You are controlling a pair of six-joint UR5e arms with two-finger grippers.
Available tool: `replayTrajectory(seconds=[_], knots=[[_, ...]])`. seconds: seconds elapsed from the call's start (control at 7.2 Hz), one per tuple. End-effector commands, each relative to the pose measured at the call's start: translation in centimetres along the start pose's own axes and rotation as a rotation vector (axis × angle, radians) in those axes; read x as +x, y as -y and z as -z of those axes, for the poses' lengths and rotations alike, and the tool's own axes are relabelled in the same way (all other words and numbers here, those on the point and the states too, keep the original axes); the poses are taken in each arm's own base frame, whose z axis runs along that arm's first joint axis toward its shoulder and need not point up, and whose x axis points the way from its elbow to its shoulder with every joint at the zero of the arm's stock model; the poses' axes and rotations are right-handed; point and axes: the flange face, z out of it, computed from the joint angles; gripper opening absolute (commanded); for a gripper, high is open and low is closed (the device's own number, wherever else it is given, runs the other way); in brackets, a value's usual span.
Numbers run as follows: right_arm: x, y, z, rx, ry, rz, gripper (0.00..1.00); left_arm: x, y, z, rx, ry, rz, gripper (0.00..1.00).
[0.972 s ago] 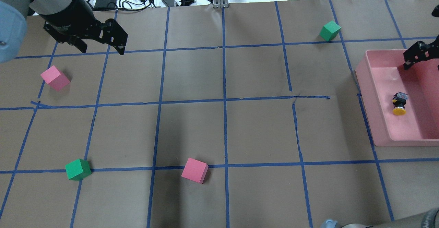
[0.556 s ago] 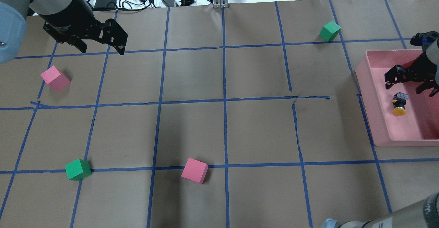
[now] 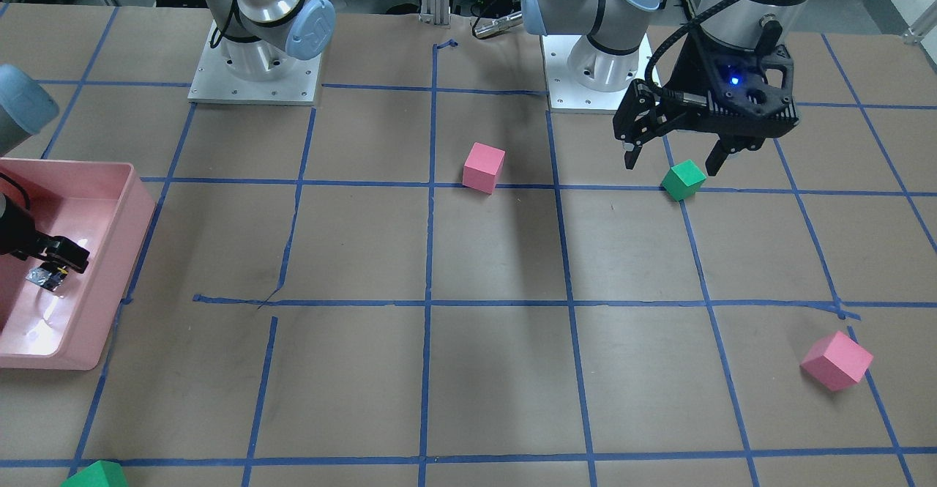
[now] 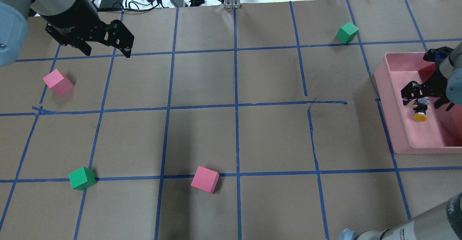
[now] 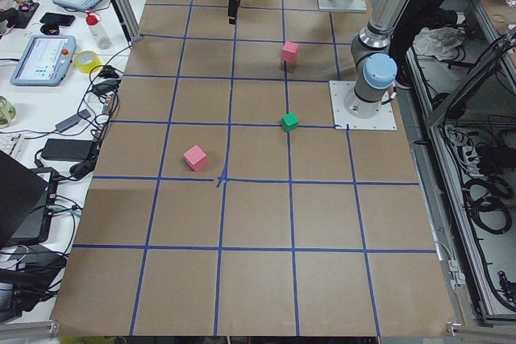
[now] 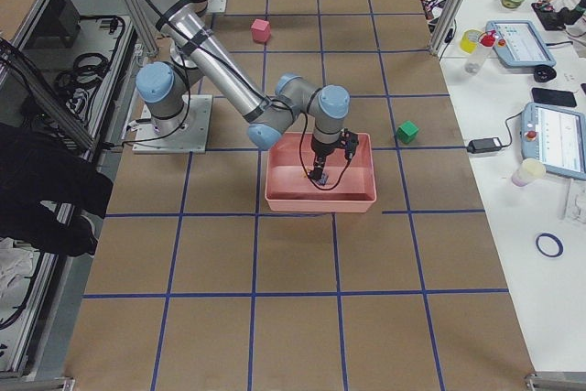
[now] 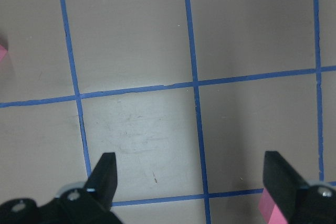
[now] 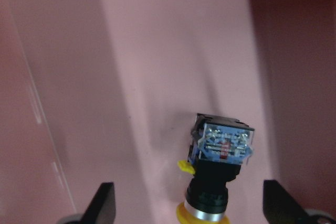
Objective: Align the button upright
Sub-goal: 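Lower the right gripper into the bin and grasp the button's black body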
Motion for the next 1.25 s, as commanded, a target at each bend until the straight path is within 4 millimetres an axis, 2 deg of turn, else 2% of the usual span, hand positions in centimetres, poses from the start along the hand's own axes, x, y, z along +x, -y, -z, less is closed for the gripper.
replayTrajectory(seconds=[0.0, 0.28, 0.42, 0.56, 0.69, 0.83, 0.97, 1.11], knots=[[0.8, 0.0, -0.8, -0.007, 0.005, 0.054, 1.0, 0.0, -0.2, -0.4, -0.008, -0.001, -0.001, 1.0], [1.7, 0.2, -2.4, -0.01, 0.023, 0.047, 1.0, 0.0, -0.2, -0.3, -0.005, 0.0, -0.001, 1.0], [1.7, 0.2, -2.7, -0.011, 0.023, 0.047, 0.91, 0.0, -0.2, -0.1, -0.002, 0.0, -0.001, 1.0], [1.7, 0.2, -2.8, -0.013, 0.024, 0.046, 0.54, 0.0, -0.2, -0.2, -0.004, 0.002, 0.0, 1.0], [1.7, 0.2, -2.8, -0.018, 0.023, 0.043, 0.24, 0.0, -0.2, -0.1, -0.004, 0.002, -0.001, 1.0], [1.8, 0.0, -2.5, -0.021, 0.018, 0.042, 0.0, 0.0, -0.2, -0.1, -0.002, 0.002, -0.001, 1.0], [1.9, 0.1, -1.5, -0.011, 0.011, 0.031, 0.0, 0.0, -0.2, -0.2, -0.005, 0.001, -0.001, 1.0], [2.0, -0.1, 1.0, 0.027, -0.011, 0.029, 0.0, 0.0, -0.2, -0.2, -0.005, 0.001, -0.001, 1.0]])
